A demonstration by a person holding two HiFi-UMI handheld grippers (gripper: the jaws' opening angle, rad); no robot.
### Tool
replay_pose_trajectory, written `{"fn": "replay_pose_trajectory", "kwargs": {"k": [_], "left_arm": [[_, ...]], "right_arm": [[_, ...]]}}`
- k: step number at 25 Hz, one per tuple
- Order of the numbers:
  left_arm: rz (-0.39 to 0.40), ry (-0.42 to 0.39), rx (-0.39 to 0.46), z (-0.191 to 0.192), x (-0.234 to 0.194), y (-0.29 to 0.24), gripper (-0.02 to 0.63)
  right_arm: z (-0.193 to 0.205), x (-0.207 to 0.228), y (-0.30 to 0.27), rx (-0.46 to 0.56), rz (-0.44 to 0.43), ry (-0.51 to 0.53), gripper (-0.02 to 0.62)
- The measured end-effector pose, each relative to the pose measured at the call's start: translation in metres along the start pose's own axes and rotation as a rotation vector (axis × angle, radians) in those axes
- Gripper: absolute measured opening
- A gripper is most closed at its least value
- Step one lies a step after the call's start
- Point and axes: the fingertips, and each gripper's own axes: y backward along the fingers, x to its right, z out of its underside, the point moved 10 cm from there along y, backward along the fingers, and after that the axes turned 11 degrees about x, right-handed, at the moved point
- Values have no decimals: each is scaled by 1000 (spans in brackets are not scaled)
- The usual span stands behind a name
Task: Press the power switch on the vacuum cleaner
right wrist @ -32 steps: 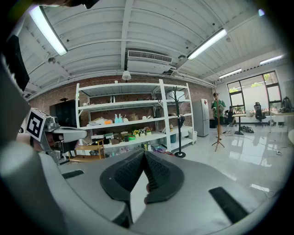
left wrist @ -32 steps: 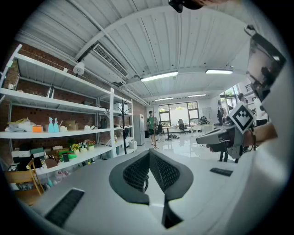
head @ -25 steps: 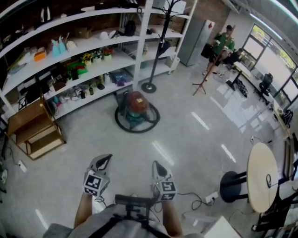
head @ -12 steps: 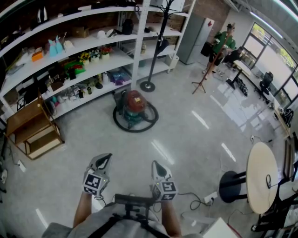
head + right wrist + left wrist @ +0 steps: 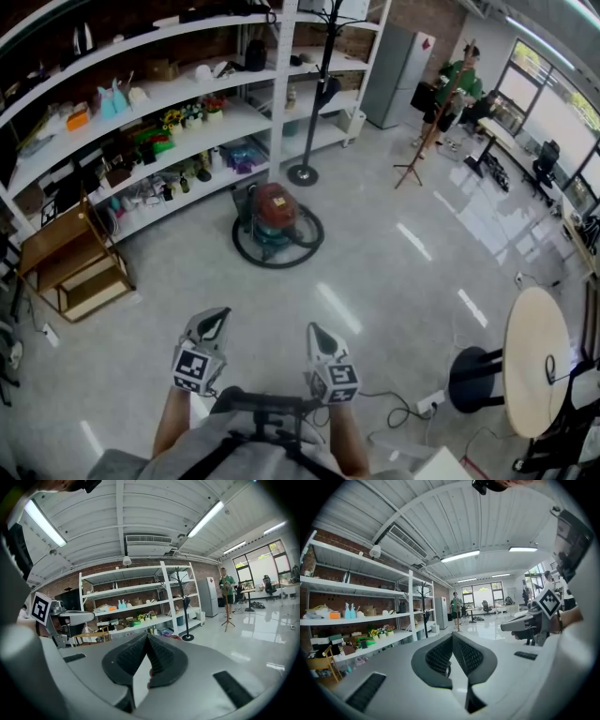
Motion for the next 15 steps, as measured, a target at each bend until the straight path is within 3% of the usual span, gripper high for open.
{"fn": "replay_pose_trajectory", "kwargs": {"k": [15], "left_arm": [[-36, 5, -23, 13, -22, -34, 8]], "right_arm": [[4, 28, -42, -20, -14, -7, 12]]}}
